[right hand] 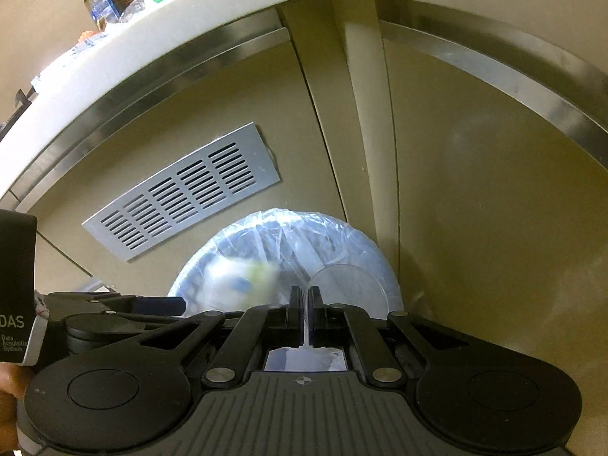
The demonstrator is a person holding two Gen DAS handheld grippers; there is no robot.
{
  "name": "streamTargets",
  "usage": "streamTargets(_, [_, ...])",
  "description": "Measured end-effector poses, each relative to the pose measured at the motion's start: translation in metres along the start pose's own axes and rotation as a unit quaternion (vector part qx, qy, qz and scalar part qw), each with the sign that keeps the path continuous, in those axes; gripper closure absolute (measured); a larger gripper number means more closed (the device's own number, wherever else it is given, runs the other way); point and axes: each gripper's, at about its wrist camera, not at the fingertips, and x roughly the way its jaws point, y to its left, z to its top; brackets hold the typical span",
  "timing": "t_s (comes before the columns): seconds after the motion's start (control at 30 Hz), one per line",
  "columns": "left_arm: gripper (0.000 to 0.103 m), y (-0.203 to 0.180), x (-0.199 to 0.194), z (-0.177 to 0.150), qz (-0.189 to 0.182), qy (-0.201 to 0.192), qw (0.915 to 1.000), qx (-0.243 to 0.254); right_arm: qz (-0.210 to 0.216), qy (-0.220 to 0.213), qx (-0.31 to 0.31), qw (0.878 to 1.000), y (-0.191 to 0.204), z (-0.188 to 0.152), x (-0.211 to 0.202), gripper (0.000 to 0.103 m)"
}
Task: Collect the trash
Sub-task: 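Open both tools to drop the box and cup into the wastebasket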
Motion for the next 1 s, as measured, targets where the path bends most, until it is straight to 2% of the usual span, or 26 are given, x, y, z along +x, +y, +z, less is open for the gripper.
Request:
streamTargets(0.5, [0.026, 0.0, -0.018, 0.001, 0.001, -0.006, 1.0, 0.003, -0.002, 0.023, -0.014, 1.0, 0.003, -0.003, 0.007, 0.1])
streamTargets(0.7, [0.026, -0.001, -0.024, -0.001, -0.001, -0.008, 1.0, 0.001, -0.006, 0.045, -0.013, 0.999, 0.004, 0.0, 0.014, 0.098])
streamTargets(0.77, [0.026, -0.001, -0.027, -0.001, -0.001, -0.01, 0.9999, 0.002, -0.009, 0.043, -0.01, 0.999, 0.004, 0.0, 0.014, 0.091])
streamTargets(0.83, [0.026, -0.001, -0.029, -0.001, -0.002, -0.012, 0.9999, 0.003, -0.012, 0.039, -0.006, 0.999, 0.004, -0.001, 0.012, 0.059])
streamTargets(0.87, [0.026, -0.001, -0.03, -0.001, -0.002, -0.013, 0.9999, 0.003, -0.014, 0.034, -0.006, 0.999, 0.004, -0.002, 0.009, 0.055])
streamTargets(1.0, [0.026, -0.001, -0.036, -0.002, -0.002, -0.016, 0.9999, 0.001, -0.019, 0.033, -0.002, 0.999, 0.002, -0.004, 0.003, 0.054])
